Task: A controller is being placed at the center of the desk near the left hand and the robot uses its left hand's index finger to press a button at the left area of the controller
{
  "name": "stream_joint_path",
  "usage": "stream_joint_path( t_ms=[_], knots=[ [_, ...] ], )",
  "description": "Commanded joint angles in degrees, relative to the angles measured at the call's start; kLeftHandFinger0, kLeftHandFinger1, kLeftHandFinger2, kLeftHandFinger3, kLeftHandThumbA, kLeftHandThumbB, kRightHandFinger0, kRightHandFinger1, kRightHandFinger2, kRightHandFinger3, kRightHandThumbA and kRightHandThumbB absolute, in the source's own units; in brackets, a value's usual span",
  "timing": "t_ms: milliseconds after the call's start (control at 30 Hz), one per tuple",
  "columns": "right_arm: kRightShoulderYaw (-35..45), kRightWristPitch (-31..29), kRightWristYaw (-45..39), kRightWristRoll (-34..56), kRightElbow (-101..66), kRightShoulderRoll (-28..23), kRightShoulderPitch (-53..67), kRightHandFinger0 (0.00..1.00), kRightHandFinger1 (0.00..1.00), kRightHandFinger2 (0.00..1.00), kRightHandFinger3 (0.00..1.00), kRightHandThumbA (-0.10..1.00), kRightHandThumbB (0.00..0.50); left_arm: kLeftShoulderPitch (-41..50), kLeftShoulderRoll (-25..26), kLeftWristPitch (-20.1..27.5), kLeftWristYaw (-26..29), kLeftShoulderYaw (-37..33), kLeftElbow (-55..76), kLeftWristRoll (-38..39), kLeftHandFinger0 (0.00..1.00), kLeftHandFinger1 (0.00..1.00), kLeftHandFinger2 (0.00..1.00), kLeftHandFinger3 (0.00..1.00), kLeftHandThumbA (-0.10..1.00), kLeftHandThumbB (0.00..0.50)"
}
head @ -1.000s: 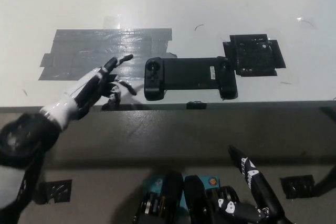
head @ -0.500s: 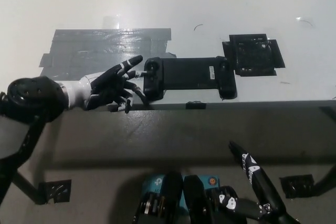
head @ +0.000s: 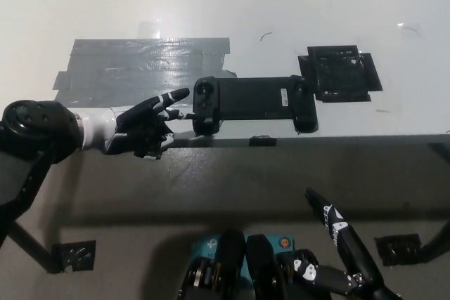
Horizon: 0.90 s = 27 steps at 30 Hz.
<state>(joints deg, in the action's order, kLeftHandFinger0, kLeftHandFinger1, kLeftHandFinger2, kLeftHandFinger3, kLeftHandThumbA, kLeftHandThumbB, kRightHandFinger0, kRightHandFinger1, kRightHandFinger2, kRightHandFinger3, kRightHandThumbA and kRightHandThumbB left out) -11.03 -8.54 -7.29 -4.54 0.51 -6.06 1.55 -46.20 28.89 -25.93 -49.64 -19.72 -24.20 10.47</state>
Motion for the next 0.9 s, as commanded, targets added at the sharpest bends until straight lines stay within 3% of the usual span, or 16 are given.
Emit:
stream_joint_path(
  t_ms=[0,167,300,333,367,567,633,700,867],
  knots=[
    [0.1,-1.6,-0.9,0.0,-1.6,-0.4,-0.9,1.00,1.00,1.00,1.00,0.82,0.232,-3.7,0.5,-1.0,-0.6,1.4,-0.5,-0.1,0.00,0.00,0.21,1.00,1.00,0.443],
    [0.2,-2.0,-0.7,-0.4,-1.3,-0.3,-1.3,1.00,1.00,1.00,1.00,0.83,0.257,-4.1,-0.1,-0.1,0.3,2.7,-1.6,-0.7,0.00,0.00,0.25,1.00,1.00,0.451],
    [-0.1,-2.3,-1.0,-0.5,-1.7,-0.4,-1.0,1.00,1.00,1.00,1.00,0.82,0.230,-3.1,-1.0,0.9,2.6,3.8,-2.3,-1.7,0.00,0.00,0.22,1.00,1.00,0.455],
    [-0.1,-2.2,-1.0,-0.4,-1.6,-0.3,-1.2,1.00,1.00,1.00,1.00,0.81,0.231,-3.1,-1.1,1.4,3.2,3.9,-2.8,-2.3,0.05,0.00,0.23,1.00,1.00,0.447],
    [-0.1,-2.0,-1.1,-0.5,-1.8,-0.4,-1.1,1.00,1.00,1.00,1.00,0.81,0.230,-3.0,-1.2,1.5,3.2,3.9,-3.1,-2.4,0.01,0.00,0.26,1.00,1.00,0.452],
    [0.2,-1.6,-0.9,-0.4,-2.1,-0.2,-0.9,1.00,1.00,1.00,1.00,0.81,0.244,-3.1,-2.3,2.6,4.1,3.6,-5.3,-3.8,0.00,0.02,0.37,1.00,1.00,0.465],
    [0.3,-1.7,-0.9,-0.3,-1.6,-0.1,-1.9,1.00,1.00,1.00,1.00,0.81,0.236,-3.9,-2.6,3.2,4.3,3.5,-6.6,-4.3,0.08,0.03,0.37,1.00,1.00,0.465],
    [0.1,-1.6,-0.8,-0.6,-1.9,0.0,-1.5,1.00,1.00,1.00,1.00,0.82,0.234,-3.6,-2.5,2.7,4.6,3.2,-5.9,-4.8,0.00,0.02,0.35,1.00,1.00,0.464],
    [0.4,-1.8,-0.5,-0.5,-1.3,0.3,-2.8,1.00,1.00,1.00,1.00,0.82,0.246,-5.5,-3.2,3.1,4.5,3.2,-8.4,-5.5,0.02,0.04,0.37,1.00,1.00,0.491]
  ],
)
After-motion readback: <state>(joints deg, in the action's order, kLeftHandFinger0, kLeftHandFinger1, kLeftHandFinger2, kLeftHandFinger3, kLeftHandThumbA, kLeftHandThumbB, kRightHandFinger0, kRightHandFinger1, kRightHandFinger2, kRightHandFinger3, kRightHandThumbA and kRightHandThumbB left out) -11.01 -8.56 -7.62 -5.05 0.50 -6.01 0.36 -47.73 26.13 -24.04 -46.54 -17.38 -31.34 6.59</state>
